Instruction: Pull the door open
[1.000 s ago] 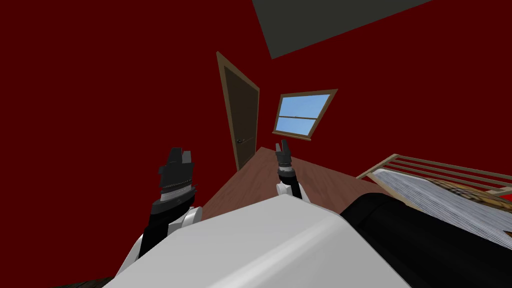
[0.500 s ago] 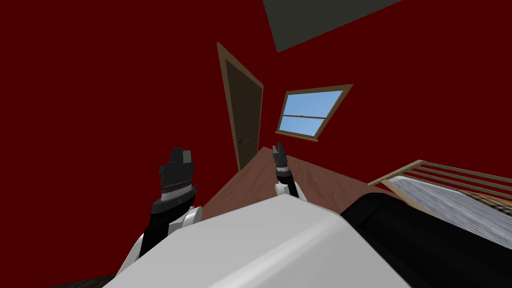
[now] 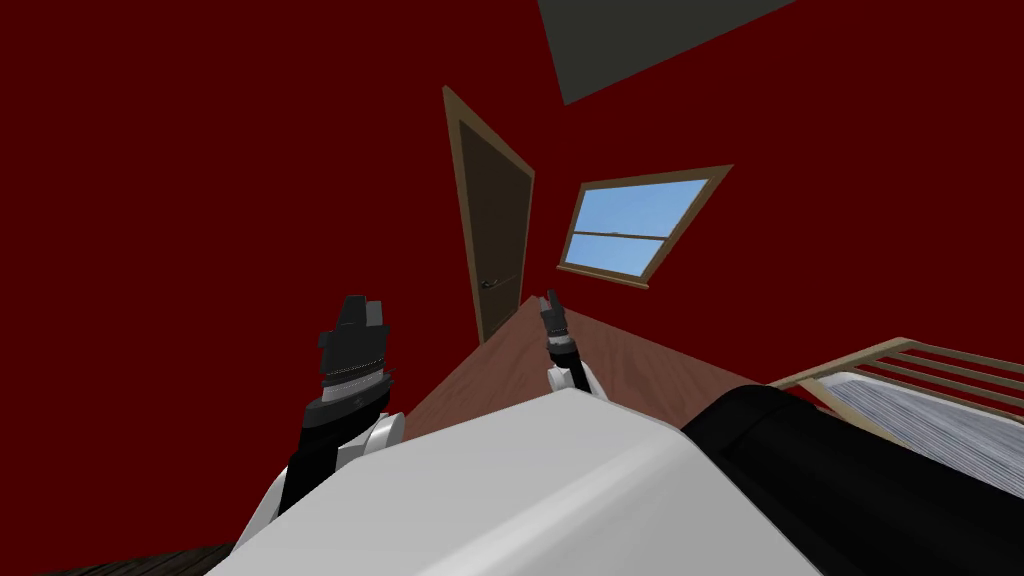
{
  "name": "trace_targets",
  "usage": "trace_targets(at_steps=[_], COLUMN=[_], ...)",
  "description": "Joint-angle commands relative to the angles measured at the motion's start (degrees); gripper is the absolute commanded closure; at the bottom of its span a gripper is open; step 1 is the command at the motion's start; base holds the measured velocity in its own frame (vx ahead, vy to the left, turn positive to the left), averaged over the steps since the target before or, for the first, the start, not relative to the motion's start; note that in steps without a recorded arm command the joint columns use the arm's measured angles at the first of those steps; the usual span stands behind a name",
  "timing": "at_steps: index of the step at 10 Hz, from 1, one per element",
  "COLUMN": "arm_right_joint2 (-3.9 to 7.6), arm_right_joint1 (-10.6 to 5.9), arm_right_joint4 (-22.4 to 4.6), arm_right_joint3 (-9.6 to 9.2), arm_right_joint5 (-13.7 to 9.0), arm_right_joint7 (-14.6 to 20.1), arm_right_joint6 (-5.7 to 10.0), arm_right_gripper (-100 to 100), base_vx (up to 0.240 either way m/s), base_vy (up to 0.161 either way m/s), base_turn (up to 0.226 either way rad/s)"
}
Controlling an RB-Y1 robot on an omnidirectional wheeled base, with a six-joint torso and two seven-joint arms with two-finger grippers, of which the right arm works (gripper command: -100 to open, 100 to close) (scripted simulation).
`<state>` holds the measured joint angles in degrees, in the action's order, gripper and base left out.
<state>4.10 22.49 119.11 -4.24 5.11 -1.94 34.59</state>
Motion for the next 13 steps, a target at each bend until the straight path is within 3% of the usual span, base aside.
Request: trace_targets(at_steps=[1,13], arm_right_joint2=[0.81,6.09], arm_right_joint1=[-1.20,-8.36], arm_right_joint4=[-2.3,-21.4], arm_right_joint3=[0.08,-1.41], arm_right_joint5=[-0.3,-2.0], arm_right_joint7=[0.8,5.7], arm_right_joint6=[0.03,2.38], arm_right_gripper=[-100,-100], base_vx=[0.091,0.094], base_vy=[-0.034,-0.040], base_turn=[0.106,0.125])
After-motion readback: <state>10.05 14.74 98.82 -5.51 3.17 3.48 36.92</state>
